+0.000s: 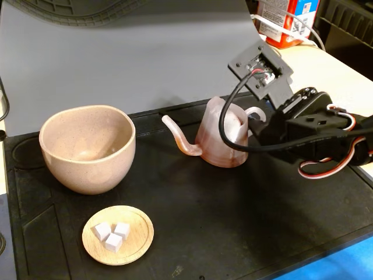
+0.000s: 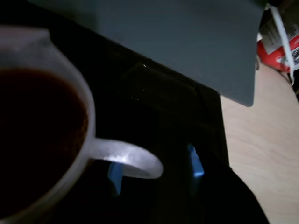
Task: Pick up a kettle and pour liquid into a cup.
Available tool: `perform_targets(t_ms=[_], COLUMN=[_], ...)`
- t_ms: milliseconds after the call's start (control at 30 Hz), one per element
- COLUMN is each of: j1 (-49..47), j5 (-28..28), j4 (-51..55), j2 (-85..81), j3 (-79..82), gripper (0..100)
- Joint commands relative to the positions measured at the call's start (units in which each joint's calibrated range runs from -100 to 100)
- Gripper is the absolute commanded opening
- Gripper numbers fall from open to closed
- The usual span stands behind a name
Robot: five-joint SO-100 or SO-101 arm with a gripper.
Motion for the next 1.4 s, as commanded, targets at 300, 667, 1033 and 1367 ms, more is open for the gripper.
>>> perform_targets(t_ms=[300,667,1033,1367], j1=[0.0,0.0,-2.3,-5.3], j5=[0.2,-0.3,-2.2,-2.2], j4=[-1.1,-0.1,13.6,22.0], j2=[-1.3,-8.3,-22.7,-24.8], j3=[-0.6,-0.6,-1.1,-10.1], gripper=[1,1,1,1])
